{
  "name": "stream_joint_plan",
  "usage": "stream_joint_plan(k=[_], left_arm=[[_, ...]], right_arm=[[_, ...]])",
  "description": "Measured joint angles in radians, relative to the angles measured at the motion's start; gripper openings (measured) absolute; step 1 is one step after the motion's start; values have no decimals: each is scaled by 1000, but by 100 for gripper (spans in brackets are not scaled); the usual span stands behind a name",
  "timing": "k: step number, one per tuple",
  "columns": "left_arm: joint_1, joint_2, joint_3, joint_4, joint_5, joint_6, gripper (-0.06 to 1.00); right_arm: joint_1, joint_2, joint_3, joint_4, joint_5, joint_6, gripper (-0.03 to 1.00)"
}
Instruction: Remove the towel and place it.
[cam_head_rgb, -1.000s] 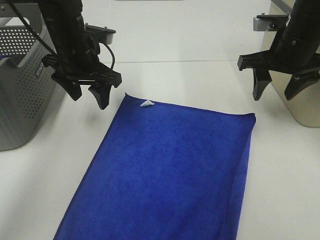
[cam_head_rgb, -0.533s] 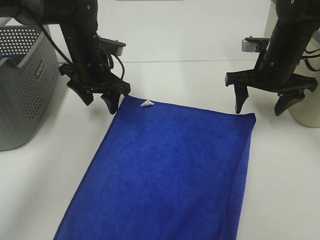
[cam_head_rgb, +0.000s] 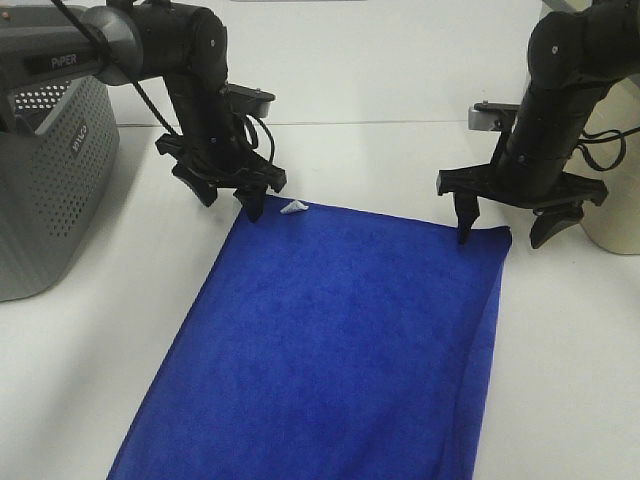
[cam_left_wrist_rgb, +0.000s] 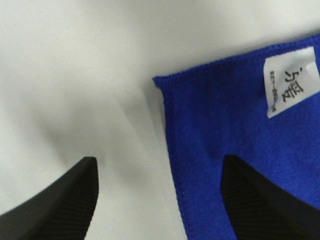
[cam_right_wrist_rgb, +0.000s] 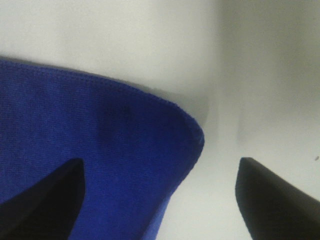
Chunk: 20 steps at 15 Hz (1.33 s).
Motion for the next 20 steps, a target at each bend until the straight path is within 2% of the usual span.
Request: stream_joint_plan(k=[3, 13, 16, 18, 20], left_arm=[[-3, 39, -47, -21, -1, -1, 66], [-3, 64, -57, -33, -27, 4, 65], [-3, 67, -62, -67, -22, 7, 64], [-3, 69, -64, -72, -17, 7, 58], [-3, 69, -65, -73, -10, 7, 45]], right_arm=[[0, 34, 0, 0, -16, 0, 80], [0, 70, -5, -4, -24, 0, 80], [0, 70, -5, -4, -23, 0, 79], [0, 70, -5, -4, -17, 0, 76], [0, 71, -5, -4, -13, 0, 72]])
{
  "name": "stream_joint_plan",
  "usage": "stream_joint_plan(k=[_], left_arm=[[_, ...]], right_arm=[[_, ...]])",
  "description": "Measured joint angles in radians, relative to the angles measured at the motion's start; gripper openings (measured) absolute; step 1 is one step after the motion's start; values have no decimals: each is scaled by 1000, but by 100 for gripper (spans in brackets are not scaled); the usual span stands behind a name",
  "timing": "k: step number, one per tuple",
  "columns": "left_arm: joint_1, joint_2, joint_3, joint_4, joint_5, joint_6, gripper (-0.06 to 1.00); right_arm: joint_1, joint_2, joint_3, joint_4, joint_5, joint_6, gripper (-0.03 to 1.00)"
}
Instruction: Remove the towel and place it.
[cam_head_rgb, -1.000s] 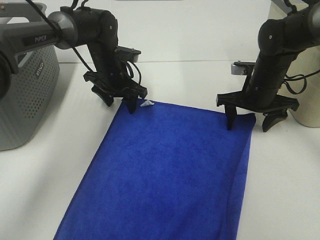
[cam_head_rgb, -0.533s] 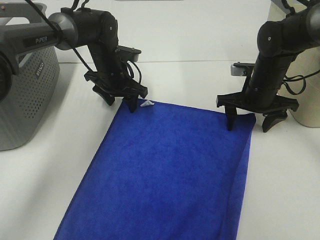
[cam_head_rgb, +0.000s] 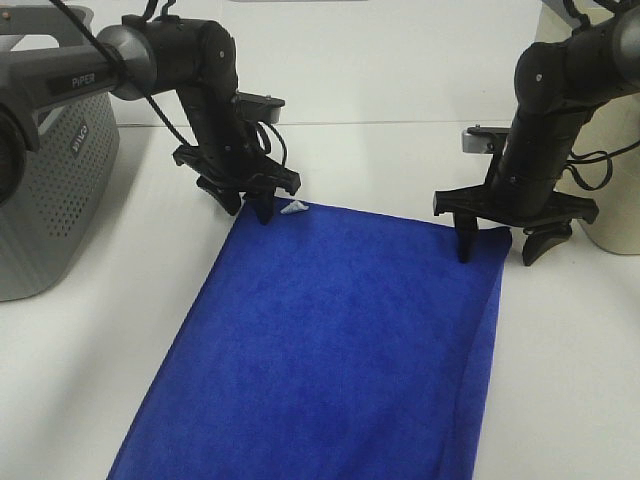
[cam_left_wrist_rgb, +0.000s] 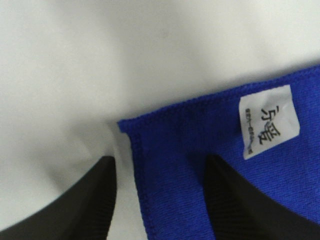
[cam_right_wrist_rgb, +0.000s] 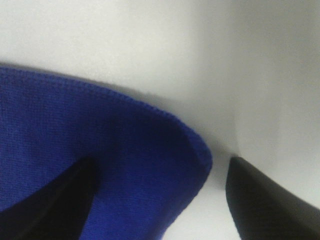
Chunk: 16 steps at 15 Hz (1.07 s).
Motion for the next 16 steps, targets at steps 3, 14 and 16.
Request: stream_joint_plan(k=[3, 14, 16], left_arm=[[0, 1, -1, -5, 12, 0, 22], [-10, 2, -4, 60, 14, 6, 0], [-5, 4, -21, 111, 18, -18, 0]], right_arm=[[0, 0, 0, 4, 3, 0, 57], [0, 12, -43, -65, -11, -100, 2], [0, 16, -103, -68, -49, -123, 2]])
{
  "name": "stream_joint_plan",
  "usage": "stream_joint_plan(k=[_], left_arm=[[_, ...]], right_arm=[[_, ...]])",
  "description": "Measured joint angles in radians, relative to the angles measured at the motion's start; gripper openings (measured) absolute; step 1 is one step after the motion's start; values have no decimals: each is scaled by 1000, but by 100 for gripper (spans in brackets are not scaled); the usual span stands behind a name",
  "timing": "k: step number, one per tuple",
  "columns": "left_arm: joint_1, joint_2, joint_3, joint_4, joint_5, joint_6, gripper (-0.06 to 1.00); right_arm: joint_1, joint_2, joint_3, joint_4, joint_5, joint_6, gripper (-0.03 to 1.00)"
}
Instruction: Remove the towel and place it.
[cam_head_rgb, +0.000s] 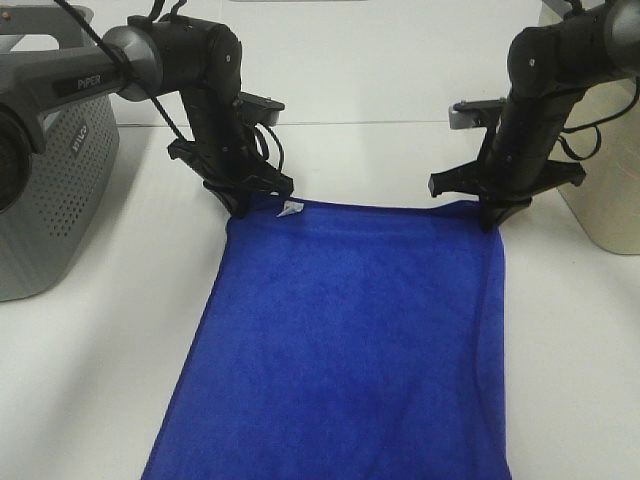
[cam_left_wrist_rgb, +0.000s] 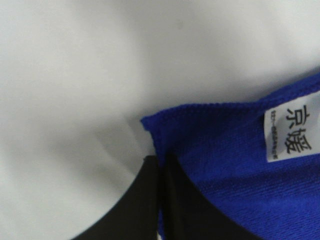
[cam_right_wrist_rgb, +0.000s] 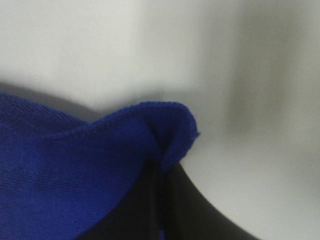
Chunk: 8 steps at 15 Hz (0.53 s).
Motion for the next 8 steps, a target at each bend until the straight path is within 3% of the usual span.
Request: stream_joint_plan(k=[4, 8], left_arm=[[31, 19, -96, 48, -6, -15, 0], [70, 19, -184, 63, -92, -15, 0]], right_arm=[[0, 7, -127, 0, -79, -37, 2], [0, 44, -231, 5, -165, -107, 2]])
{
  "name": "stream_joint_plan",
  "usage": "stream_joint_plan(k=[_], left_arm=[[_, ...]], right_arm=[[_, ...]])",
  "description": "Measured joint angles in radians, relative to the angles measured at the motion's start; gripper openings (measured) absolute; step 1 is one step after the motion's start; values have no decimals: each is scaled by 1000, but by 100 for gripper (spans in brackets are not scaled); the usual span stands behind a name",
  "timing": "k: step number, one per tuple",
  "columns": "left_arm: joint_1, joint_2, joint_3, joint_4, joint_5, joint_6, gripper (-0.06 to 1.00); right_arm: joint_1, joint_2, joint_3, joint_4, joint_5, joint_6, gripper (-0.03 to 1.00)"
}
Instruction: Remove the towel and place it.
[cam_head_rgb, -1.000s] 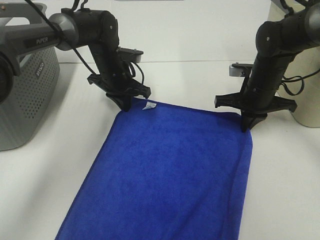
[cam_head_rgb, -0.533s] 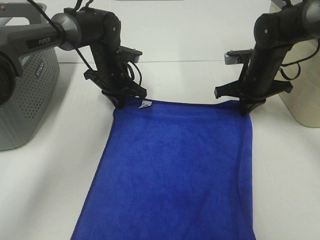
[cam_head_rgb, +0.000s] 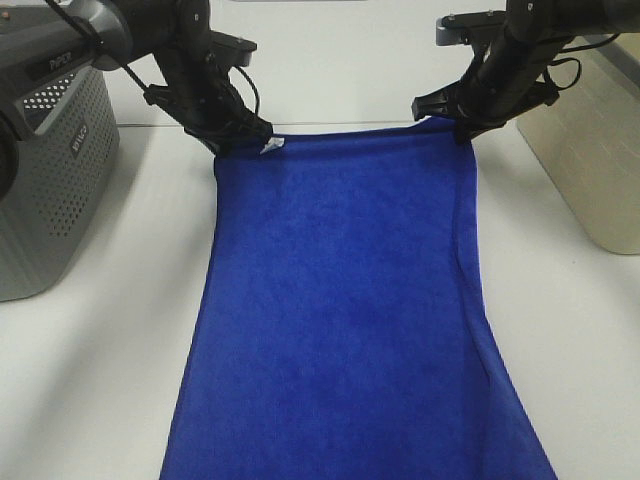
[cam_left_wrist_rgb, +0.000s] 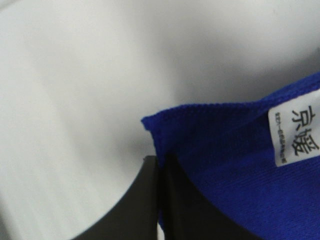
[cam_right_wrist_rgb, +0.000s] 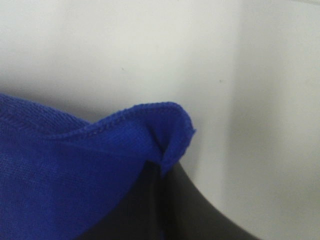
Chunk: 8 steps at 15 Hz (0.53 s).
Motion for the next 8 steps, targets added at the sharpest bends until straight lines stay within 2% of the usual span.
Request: stream_joint_plan(k=[8], left_arm=[[15, 35, -8, 14, -262, 23, 0]], right_arm=[[0, 217, -310, -1, -17, -66, 2]])
